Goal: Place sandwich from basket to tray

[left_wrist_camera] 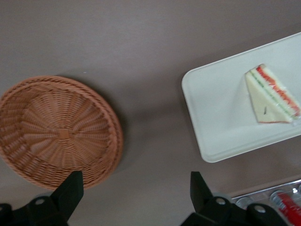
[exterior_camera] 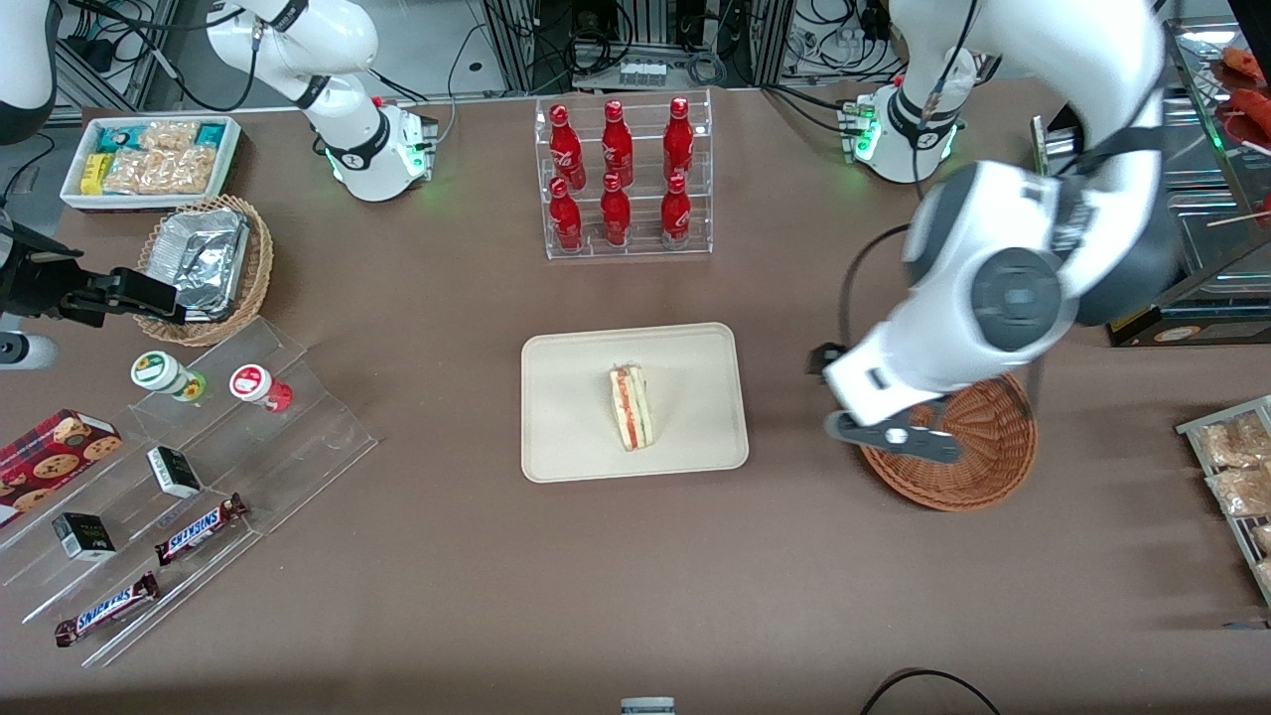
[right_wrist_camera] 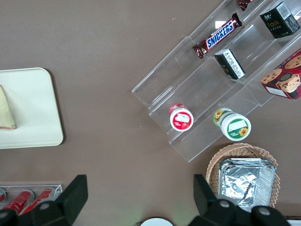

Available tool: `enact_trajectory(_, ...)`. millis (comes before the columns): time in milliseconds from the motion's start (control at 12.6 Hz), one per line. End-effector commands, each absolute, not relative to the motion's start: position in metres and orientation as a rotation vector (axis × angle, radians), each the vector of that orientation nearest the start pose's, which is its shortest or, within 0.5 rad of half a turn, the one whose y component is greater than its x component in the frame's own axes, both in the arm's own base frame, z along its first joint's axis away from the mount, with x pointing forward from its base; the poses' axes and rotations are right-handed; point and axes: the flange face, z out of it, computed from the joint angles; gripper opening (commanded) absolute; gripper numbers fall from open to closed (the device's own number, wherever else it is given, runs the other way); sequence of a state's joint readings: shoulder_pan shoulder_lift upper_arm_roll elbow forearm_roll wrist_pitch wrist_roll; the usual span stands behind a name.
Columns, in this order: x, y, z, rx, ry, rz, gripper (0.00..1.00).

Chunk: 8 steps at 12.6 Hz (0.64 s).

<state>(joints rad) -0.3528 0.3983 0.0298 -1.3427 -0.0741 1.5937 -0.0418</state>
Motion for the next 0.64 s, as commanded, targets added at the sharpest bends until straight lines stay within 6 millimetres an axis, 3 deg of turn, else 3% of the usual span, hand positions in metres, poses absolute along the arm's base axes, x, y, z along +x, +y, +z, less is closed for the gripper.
enact_trajectory(0,0.61,-0.174,0.515,-3.155,0.451,0.24,1.0)
enact_trajectory(238,0.597,-0.131,0.526,-3.162,0.422,0.237,1.0)
enact_trajectory(556,0.578,-0.095,0.535,-3.156,0.433,0.243,1.0)
